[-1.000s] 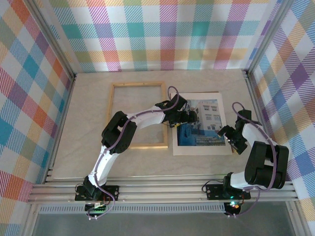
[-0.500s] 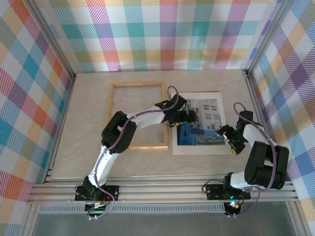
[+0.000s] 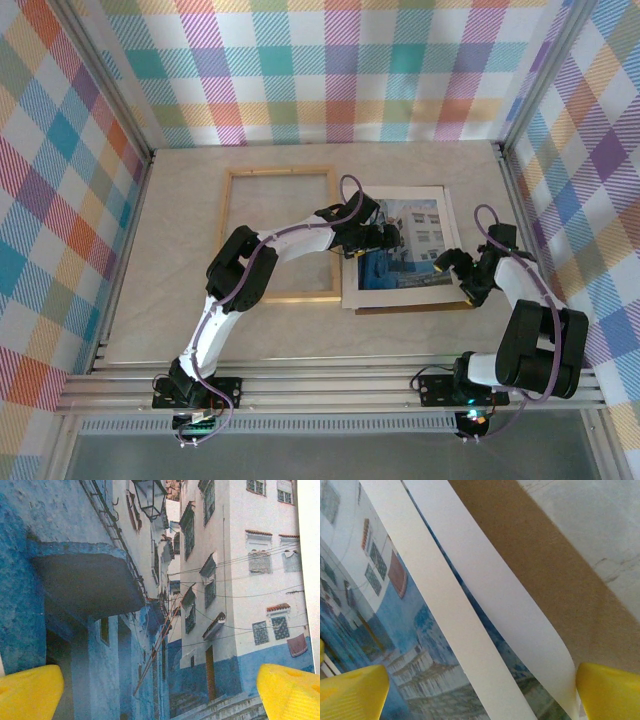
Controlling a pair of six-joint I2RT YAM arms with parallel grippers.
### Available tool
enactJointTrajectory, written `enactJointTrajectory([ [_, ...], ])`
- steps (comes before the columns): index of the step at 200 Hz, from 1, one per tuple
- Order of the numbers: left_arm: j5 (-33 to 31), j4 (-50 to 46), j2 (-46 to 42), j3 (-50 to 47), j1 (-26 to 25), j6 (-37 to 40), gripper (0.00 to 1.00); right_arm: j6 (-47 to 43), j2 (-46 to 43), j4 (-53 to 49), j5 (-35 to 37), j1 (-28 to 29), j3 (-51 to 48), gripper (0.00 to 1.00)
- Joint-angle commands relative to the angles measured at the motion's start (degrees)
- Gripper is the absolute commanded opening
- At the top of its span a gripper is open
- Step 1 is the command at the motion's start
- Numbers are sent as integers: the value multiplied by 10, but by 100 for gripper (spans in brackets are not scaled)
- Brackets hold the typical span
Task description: Put the photo into the frame
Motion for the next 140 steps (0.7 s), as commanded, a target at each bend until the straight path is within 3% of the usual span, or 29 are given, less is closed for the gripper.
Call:
enactJointTrajectory([
  [1,6,-22,22,-10,-2,4,100,-33,-21,-32,13,4,35,95],
  [140,10,-23,34,8,-4,3,100,-40,12,-92,-14,5,49,95],
])
